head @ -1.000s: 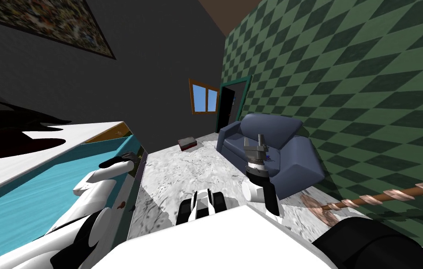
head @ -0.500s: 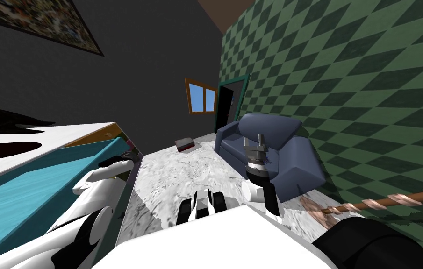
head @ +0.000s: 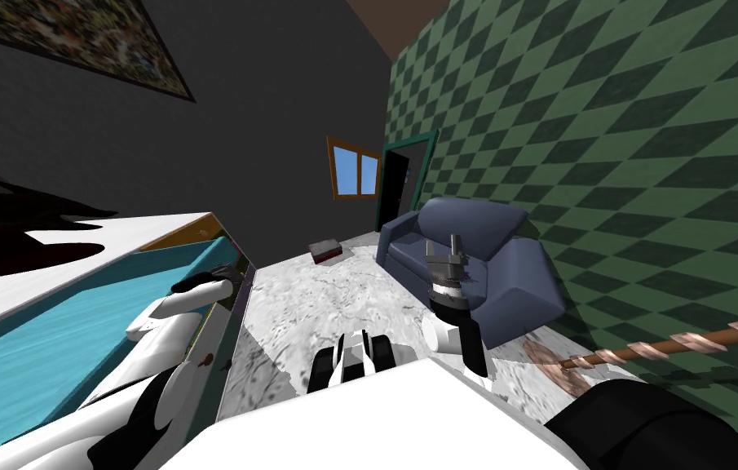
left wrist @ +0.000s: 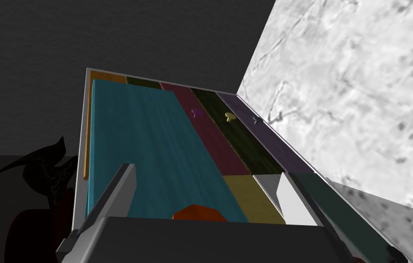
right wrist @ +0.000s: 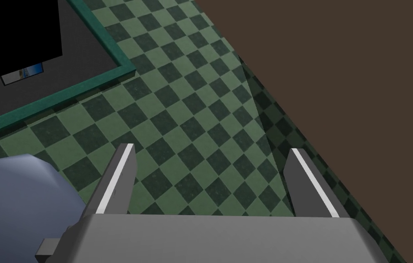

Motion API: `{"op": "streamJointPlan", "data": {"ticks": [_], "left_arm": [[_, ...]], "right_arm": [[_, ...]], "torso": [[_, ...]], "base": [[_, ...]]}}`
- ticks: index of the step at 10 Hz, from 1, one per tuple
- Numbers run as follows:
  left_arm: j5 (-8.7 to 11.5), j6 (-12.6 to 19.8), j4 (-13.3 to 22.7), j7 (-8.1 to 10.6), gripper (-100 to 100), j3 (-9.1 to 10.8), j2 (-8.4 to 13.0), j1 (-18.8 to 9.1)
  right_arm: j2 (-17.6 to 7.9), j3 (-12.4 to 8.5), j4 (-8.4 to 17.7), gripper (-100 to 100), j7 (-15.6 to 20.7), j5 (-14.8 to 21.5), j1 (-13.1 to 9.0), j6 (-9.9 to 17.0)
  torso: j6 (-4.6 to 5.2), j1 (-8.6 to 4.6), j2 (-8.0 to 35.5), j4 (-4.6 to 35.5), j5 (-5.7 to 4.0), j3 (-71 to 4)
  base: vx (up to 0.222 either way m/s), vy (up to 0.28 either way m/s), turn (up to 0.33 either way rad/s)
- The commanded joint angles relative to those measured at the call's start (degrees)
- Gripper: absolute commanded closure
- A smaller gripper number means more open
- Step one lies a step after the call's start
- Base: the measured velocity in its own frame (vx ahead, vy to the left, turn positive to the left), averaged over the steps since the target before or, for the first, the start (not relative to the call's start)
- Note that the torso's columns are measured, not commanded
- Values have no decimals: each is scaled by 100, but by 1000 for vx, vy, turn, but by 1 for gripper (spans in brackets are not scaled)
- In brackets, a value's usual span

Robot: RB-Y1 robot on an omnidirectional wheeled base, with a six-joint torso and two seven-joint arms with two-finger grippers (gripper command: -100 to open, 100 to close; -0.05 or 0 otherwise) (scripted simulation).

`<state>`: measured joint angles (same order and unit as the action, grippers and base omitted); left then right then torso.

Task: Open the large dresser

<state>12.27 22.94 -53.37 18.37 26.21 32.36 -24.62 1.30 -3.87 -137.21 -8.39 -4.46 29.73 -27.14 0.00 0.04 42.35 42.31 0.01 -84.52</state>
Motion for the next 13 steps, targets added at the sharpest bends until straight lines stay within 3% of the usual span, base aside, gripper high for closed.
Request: {"op": "streamJointPlan", "data": {"ticks": [1,4,5,9,10,13], "left_arm": [[34,6,-8,-18,-100,-21,9,28],[-11,-40,25,-4,-100,-4,-47,33],[-16,-54,29,0,100,-2,-52,34],[-65,-3,10,31,100,44,-42,-18],[-39,129,-65,37,-100,57,56,-78],[0,541,-251,67,-100,93,257,-204]], "right_arm": [[0,0,0,0,0,0,0,0],[1,0,-1,0,0,0,2,-1],[1,1,-1,0,0,0,2,-1],[3,3,-2,0,0,0,2,-1],[3,3,-2,0,0,0,2,-1],[1,1,0,0,0,0,1,0]], "torso": [[0,-3,-8,-2,-1,-5],[1,-13,-53,-15,-5,-32],[1,-14,-32,-12,-2,-22],[1,-34,-10,-15,2,-8],[-3,-22,-3,-10,2,-3],[-15,31,30,14,3,19]], "base": [[-102,165,18],[21,75,0],[4,8,6],[68,-138,-16],[32,-90,-31],[-44,11,-38]]}}
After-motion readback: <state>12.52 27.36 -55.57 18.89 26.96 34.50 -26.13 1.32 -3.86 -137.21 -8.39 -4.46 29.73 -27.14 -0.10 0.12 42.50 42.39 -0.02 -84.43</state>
